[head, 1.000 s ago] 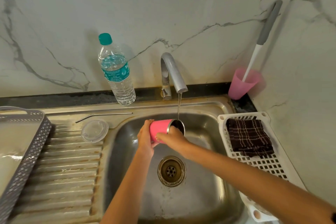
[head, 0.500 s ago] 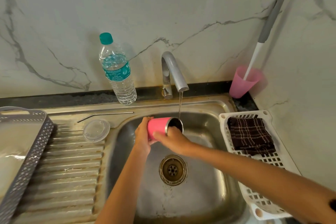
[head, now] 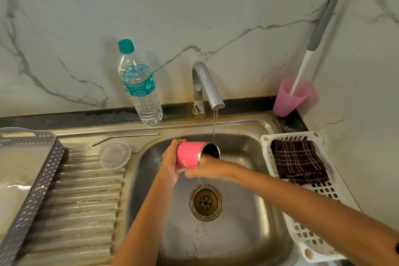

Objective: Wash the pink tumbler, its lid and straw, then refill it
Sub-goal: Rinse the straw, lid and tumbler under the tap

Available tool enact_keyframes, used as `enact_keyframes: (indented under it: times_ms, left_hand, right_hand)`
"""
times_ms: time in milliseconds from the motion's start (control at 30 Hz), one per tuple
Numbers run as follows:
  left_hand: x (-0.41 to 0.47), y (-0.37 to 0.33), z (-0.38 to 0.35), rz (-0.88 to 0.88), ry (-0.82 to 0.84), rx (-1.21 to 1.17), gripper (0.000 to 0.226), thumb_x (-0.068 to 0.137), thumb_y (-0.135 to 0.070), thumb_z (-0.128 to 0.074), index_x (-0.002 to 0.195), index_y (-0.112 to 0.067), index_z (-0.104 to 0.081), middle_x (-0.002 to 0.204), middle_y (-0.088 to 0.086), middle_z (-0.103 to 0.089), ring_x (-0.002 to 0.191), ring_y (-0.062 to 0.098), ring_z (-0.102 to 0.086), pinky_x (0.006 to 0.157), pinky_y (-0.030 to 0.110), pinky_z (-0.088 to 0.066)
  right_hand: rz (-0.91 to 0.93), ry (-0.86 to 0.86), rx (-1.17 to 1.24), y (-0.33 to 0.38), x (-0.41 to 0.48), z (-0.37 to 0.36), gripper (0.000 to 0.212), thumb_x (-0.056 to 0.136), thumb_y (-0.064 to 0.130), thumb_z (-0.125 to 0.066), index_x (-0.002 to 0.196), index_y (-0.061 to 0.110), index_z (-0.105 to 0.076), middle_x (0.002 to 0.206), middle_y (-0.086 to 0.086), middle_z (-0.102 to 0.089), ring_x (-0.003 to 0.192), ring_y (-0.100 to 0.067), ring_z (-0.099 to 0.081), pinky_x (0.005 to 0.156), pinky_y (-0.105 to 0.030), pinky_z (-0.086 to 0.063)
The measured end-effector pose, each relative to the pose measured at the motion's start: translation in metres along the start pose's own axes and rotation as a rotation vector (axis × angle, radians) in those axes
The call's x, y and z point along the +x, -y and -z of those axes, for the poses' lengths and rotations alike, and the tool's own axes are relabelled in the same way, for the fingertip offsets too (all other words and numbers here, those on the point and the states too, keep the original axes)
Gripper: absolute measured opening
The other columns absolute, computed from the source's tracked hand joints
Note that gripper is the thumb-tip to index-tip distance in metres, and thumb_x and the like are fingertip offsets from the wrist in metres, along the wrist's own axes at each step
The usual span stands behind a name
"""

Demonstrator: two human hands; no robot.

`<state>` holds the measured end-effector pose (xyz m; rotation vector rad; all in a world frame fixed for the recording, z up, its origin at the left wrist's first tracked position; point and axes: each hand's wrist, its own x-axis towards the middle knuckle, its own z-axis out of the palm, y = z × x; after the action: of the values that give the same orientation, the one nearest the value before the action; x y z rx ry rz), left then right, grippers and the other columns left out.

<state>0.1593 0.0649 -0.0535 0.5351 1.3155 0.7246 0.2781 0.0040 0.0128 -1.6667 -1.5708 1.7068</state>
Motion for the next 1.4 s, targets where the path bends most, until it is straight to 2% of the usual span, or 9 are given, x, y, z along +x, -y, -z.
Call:
enact_keyframes:
  times_ms: [100,200,300,500,667,767,867,1033,1400]
  left_hand:
    - [0.003,-0.004,0.001,0.110,-0.031,0.084,0.018,0.088,-0.038,-0.063,0.094,-0.020,-0.062,0.100,0.012,-0.065,0.089,0.027,-0.065,0.060,0.041,-0.058]
    - [0.006,-0.014,-0.005,0.079,-0.060,0.119,0.021,0.088,-0.036,-0.063,0.100,-0.019,-0.062,0.098,0.011,-0.064,0.088,0.028,-0.065,0.059,0.041,-0.057]
    - [0.006,-0.014,-0.005,0.051,-0.053,0.111,0.025,0.086,-0.035,-0.063,0.105,-0.019,-0.068,0.102,0.011,-0.066,0.084,0.025,-0.064,0.053,0.035,-0.054]
    - [-0.010,0.030,-0.009,0.071,-0.059,-0.158,0.020,0.093,-0.042,-0.056,0.096,-0.023,-0.063,0.100,0.010,-0.066,0.086,0.025,-0.066,0.054,0.032,-0.057]
    - [-0.009,0.024,-0.003,0.162,-0.064,-0.269,0.033,0.091,-0.040,-0.054,0.111,-0.015,-0.056,0.102,0.012,-0.061,0.080,0.021,-0.060,0.053,0.033,-0.052]
    - [-0.002,0.023,0.012,0.219,-0.077,-0.309,0.041,0.091,-0.040,-0.056,0.119,-0.009,-0.052,0.105,0.016,-0.059,0.088,0.029,-0.061,0.057,0.042,-0.054]
    - [-0.007,0.028,0.005,0.210,-0.028,-0.370,0.037,0.095,-0.037,-0.051,0.116,-0.006,-0.052,0.102,0.018,-0.060,0.091,0.032,-0.062,0.051,0.042,-0.060]
    - [-0.017,0.041,0.012,0.205,0.181,-0.151,0.042,0.099,-0.047,-0.040,0.116,-0.014,-0.057,0.104,0.018,-0.069,0.088,0.035,-0.070,0.075,0.054,-0.058]
    - [-0.004,0.020,-0.003,0.093,0.233,0.064,0.062,0.065,-0.063,-0.079,0.103,-0.015,-0.069,0.088,0.007,-0.072,0.077,0.018,-0.070,0.074,0.032,-0.052]
  right_hand:
    - [-0.114,0.201,-1.072,0.001,-0.003,0.022,0.021,0.090,0.023,-0.055,0.102,0.006,-0.057,0.083,-0.002,-0.050,0.082,-0.021,-0.055,0.074,-0.029,-0.046]
    - [-0.244,0.258,-1.284,0.007,0.001,0.020,0.021,0.098,0.013,-0.042,0.110,0.006,-0.058,0.088,-0.003,-0.049,0.087,-0.018,-0.050,0.084,-0.027,-0.044]
    - [-0.333,0.137,-0.940,0.005,-0.001,0.008,0.013,0.096,0.014,-0.048,0.096,0.003,-0.055,0.079,-0.005,-0.047,0.076,-0.021,-0.048,0.078,-0.029,-0.045]
    - [-0.353,-0.353,0.746,0.027,0.007,0.007,0.021,0.088,0.032,-0.062,0.094,0.014,-0.053,0.091,-0.008,-0.055,0.080,-0.020,-0.057,0.073,-0.031,-0.047]
    - [0.270,-0.667,-0.474,-0.017,-0.002,-0.027,0.032,0.099,0.035,-0.043,0.094,0.007,-0.056,0.079,-0.012,-0.066,0.075,-0.029,-0.067,0.067,-0.038,-0.051]
    - [0.491,-0.557,-0.987,-0.054,-0.002,-0.002,0.031,0.100,0.041,-0.034,0.098,0.017,-0.054,0.097,-0.002,-0.069,0.099,-0.016,-0.064,0.110,-0.055,-0.027]
    - [0.400,-0.504,-0.603,-0.047,0.002,0.014,0.027,0.099,0.042,-0.038,0.095,0.018,-0.049,0.102,-0.001,-0.062,0.102,-0.016,-0.057,0.111,-0.053,-0.026]
    - [0.286,-0.686,-0.319,-0.032,0.009,0.018,0.025,0.092,0.039,-0.056,0.077,0.020,-0.058,0.080,0.000,-0.063,0.072,-0.015,-0.058,0.063,-0.029,-0.043]
    - [-0.213,-0.183,0.845,-0.049,0.015,0.023,0.027,0.088,0.046,-0.057,0.107,0.026,-0.060,0.115,-0.008,-0.061,0.101,-0.026,-0.063,0.068,-0.040,-0.057]
